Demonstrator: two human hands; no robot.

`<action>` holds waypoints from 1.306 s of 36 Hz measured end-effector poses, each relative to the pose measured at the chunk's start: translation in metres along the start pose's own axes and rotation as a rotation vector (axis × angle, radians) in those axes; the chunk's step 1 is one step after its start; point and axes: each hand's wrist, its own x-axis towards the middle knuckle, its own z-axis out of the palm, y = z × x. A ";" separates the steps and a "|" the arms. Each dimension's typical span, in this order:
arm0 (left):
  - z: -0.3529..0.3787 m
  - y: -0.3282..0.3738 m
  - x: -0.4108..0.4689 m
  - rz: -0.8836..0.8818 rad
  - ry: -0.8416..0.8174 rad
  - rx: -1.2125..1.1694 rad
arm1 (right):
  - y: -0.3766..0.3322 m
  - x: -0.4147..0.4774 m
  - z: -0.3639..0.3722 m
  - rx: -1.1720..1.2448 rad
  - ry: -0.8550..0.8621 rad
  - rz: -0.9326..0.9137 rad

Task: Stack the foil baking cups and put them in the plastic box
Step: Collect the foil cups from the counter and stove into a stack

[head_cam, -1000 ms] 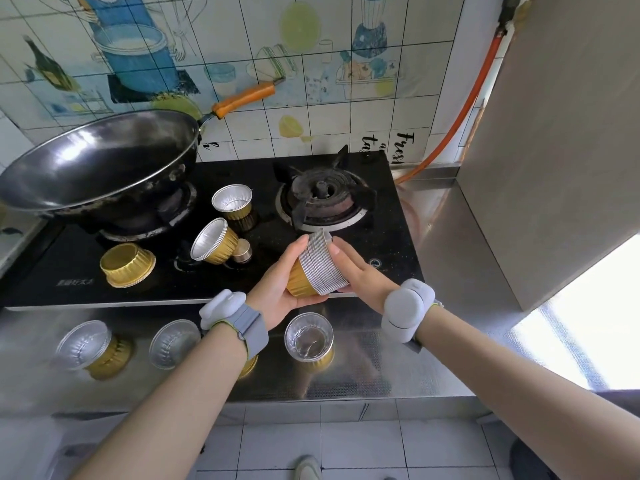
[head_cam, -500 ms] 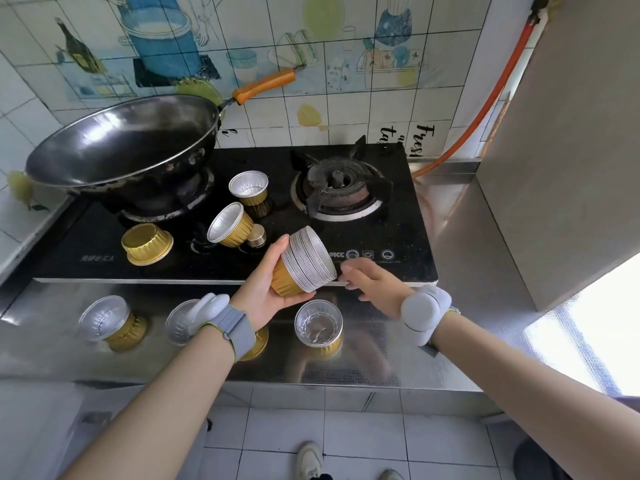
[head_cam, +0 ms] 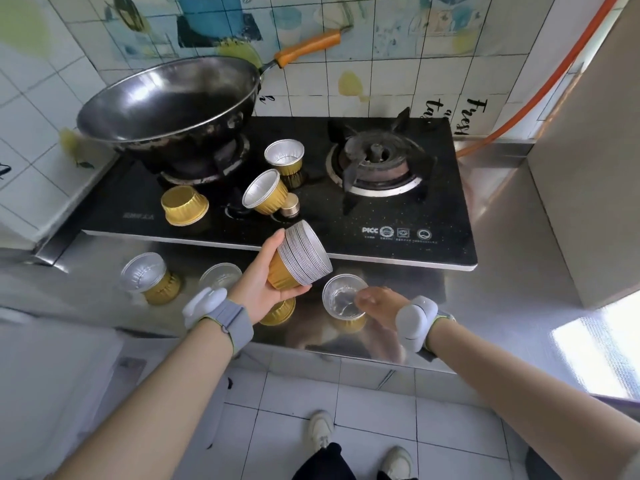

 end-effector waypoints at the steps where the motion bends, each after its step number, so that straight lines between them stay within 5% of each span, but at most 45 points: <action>1: -0.002 -0.001 -0.001 -0.007 0.005 -0.001 | 0.000 0.001 0.002 -0.005 0.002 -0.007; 20: -0.023 -0.015 -0.020 -0.017 0.115 -0.041 | -0.011 -0.021 -0.018 0.306 0.246 -0.255; 30: -0.020 -0.021 -0.033 -0.006 0.059 -0.020 | -0.049 -0.036 -0.012 0.512 0.115 -0.349; 37: -0.032 -0.020 -0.034 -0.015 0.032 -0.045 | -0.070 -0.040 0.000 0.342 0.025 -0.344; 47: -0.065 -0.007 -0.030 -0.087 -0.056 -0.044 | -0.108 -0.040 0.024 0.442 -0.083 -0.308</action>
